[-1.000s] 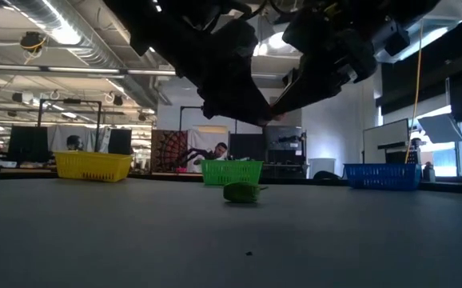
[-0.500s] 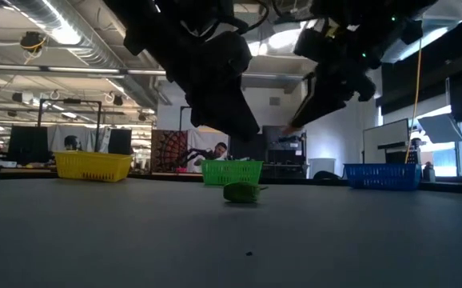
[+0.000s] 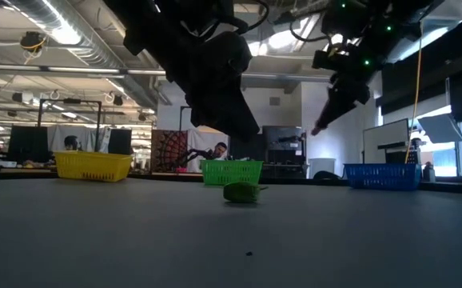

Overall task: Sort produce into baskets
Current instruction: Put the red mushroom into the blue basket

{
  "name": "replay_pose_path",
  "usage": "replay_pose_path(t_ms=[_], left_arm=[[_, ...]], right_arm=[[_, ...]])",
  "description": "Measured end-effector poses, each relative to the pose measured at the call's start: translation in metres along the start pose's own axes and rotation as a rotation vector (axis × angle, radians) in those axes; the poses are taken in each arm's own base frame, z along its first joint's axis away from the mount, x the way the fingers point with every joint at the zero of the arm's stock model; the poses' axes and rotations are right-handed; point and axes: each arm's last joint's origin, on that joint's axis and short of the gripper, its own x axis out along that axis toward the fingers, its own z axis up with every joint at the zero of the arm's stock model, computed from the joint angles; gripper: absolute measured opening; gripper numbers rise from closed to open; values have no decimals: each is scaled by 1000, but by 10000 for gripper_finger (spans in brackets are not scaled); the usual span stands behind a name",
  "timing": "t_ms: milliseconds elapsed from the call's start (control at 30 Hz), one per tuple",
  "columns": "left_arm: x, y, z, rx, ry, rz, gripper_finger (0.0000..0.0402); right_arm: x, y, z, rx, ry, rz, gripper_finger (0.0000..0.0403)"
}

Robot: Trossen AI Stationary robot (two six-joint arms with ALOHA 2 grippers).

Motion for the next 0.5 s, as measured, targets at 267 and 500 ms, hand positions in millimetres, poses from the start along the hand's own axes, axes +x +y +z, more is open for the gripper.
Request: replay_pose_path(t_ms=[267, 500], left_arm=[[0, 0, 0, -1, 0, 1, 160], [0, 0, 0, 19, -2, 9, 160]], right_arm=[[-11, -45, -19, 118, 109, -223, 51], [-10, -86, -33, 262, 157, -393, 51]])
